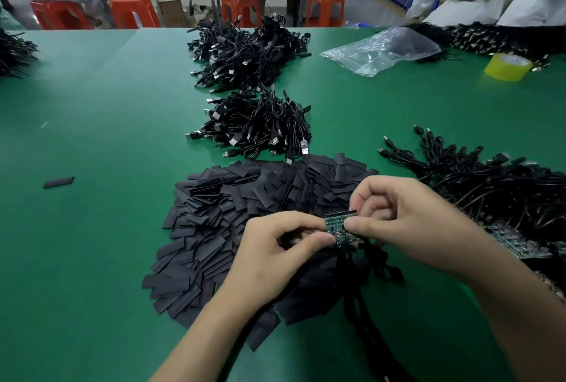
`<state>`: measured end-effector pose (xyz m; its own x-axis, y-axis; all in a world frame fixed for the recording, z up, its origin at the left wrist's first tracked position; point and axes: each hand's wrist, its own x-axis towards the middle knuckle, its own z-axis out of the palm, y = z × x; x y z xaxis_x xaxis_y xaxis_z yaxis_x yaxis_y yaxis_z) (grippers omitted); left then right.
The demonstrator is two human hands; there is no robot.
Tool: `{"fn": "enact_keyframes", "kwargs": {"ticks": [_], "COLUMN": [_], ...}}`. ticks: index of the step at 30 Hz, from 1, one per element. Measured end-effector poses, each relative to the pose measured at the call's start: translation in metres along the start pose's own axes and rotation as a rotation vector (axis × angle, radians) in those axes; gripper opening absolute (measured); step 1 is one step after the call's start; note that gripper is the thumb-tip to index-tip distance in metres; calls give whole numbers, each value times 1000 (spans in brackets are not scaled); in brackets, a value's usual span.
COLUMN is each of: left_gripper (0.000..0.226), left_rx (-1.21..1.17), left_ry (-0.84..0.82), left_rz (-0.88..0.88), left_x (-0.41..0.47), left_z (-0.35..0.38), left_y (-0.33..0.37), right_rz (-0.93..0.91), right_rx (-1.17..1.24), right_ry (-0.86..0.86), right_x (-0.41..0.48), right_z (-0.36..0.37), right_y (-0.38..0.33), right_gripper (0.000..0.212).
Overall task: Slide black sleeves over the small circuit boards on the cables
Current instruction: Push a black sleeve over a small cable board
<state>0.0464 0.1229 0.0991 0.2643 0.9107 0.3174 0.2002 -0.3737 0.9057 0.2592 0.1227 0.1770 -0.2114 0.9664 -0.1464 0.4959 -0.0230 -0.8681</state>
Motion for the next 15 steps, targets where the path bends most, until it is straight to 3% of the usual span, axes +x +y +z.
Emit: {"fn": "enact_keyframes", "kwargs": {"ticks": [6,11,15], "left_gripper": [3,8,5], "left_rx": [-313,-408,-453], "left_ry": [-26,-94,-113], "left_rz": [-200,-250,-272], "left_x": [2,2,2], "left_z": [-2,-2,-6], "left_y": [-1,-1,-1], "right_rz": [-38,-128,-135], "right_rx": [146,76,202], "right_ry": [15,12,-51], "right_x": [-2,-2,2], "right_z": [19,25,31], "right_y": [12,24,29], "right_gripper": [11,8,7]}}
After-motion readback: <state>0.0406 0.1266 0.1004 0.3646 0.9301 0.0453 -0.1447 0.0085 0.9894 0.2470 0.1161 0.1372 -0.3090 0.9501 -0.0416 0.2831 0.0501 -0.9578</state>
